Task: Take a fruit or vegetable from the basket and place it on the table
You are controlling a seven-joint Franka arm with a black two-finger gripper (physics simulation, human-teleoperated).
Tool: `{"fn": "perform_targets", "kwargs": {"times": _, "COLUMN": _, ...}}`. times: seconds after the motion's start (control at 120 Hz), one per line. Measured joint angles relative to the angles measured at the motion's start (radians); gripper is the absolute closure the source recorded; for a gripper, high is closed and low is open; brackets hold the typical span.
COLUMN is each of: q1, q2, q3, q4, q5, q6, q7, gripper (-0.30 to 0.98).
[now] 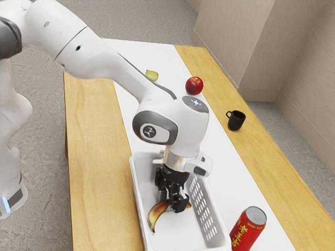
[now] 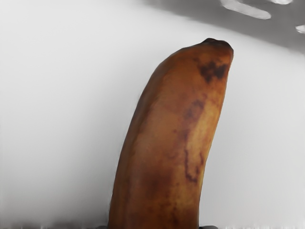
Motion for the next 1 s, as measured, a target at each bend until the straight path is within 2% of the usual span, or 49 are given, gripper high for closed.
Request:
{"fn": "perform_targets", "kwargs": {"times": 0.15, "q1": -0.005, "q2": -0.067, "q3": 0.002, "q4": 0.035, "q5": 0.028, "q6": -0.025, "q7": -0.002, "gripper": 0.52}}
{"fn": "perform_targets", "kwargs": {"times": 0.25, "q1": -0.005, "q2": -0.105, "q3": 0.015, "q4": 0.113, "q5": 0.066, "q6": -0.068, "q7": -0.002, "gripper": 0.52}}
{"fn": "perform_targets", "kwargs": {"times": 0.367, "q1": -0.005, "q2": -0.143, "q3": 0.11, "q4": 0.226, "q5": 0.133, "q6": -0.142, "q7": 0.002, "gripper": 0.52}}
{"fn": "perform_targets", "kwargs": {"times": 0.5, "q1": 0.001, "q2": -0.141, "q3": 0.264, "q4": 0.307, "q5": 0.201, "q6": -0.227, "q7": 0.011, "gripper": 0.52}}
{"fn": "perform_targets", "kwargs": {"times": 0.667, "q1": 0.003, "q2": -0.101, "q3": 0.405, "q4": 0.323, "q5": 0.229, "q6": -0.284, "q7": 0.029, "gripper": 0.53}}
{"fn": "perform_targets", "kwargs": {"times": 0.783, "q1": 0.011, "q2": -0.082, "q3": 0.449, "q4": 0.324, "q5": 0.235, "q6": -0.303, "q7": 0.043, "gripper": 0.53}}
{"fn": "perform_targets", "kwargs": {"times": 0.8, "q1": 0.011, "q2": -0.08, "q3": 0.451, "q4": 0.324, "q5": 0.236, "q6": -0.305, "q7": 0.045, "gripper": 0.52}}
{"fn": "perform_targets", "kwargs": {"times": 0.9, "q1": 0.008, "q2": -0.071, "q3": 0.468, "q4": 0.324, "q5": 0.238, "q6": -0.31, "q7": 0.056, "gripper": 0.26}}
{"fn": "perform_targets", "kwargs": {"times": 1.0, "q1": 0.005, "q2": -0.07, "q3": 0.471, "q4": 0.323, "q5": 0.248, "q6": -0.31, "q7": 0.067, "gripper": 0.13}}
